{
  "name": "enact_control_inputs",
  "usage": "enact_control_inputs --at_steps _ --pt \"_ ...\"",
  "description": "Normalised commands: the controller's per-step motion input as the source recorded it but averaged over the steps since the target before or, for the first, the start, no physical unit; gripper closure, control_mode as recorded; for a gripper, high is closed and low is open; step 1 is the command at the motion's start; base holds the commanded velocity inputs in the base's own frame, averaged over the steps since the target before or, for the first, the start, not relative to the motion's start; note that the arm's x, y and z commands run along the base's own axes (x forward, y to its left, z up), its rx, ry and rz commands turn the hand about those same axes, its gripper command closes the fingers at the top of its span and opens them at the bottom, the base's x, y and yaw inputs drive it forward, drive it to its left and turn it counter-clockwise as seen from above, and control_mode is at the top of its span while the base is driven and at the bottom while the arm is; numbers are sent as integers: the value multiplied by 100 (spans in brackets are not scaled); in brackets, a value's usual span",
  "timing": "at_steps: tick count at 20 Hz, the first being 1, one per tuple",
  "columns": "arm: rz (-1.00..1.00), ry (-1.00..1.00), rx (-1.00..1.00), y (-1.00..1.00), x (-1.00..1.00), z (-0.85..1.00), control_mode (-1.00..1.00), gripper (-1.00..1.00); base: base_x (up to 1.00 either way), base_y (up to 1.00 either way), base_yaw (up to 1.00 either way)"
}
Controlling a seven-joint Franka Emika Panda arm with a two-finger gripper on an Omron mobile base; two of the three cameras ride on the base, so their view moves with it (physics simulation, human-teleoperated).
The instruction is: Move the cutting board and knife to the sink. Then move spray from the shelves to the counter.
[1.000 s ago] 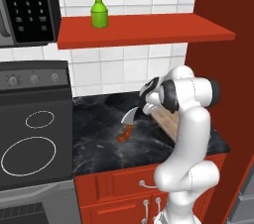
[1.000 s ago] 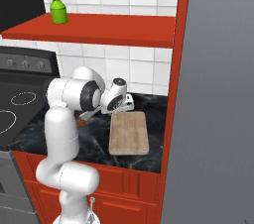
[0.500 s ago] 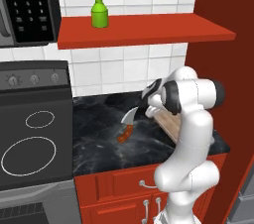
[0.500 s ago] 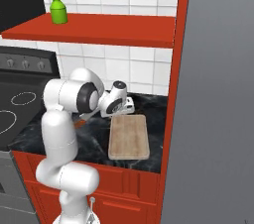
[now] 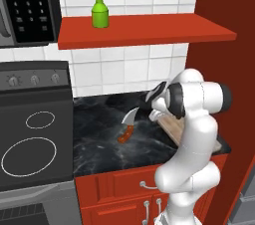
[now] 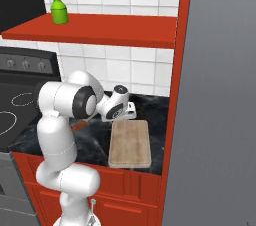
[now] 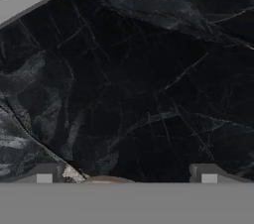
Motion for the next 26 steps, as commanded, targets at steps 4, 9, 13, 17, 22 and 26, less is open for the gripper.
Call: enact_control_inputs --at_steps 4,9,13,17,22,26 --pt "-3 0 4 -17 -55 -23 -100 -100 0 0 0" --pt "0 0 2 -16 -53 -24 -100 -100 0 0 0" --pt "-1 0 2 -14 -52 -24 -100 -100 0 0 0" --pt "-4 0 1 -15 -53 -23 -100 -100 0 0 0" --pt "-7 0 0 -11 -47 -22 -100 -100 0 0 0" --pt "-8 0 0 -9 -31 -19 -100 -100 0 0 0"
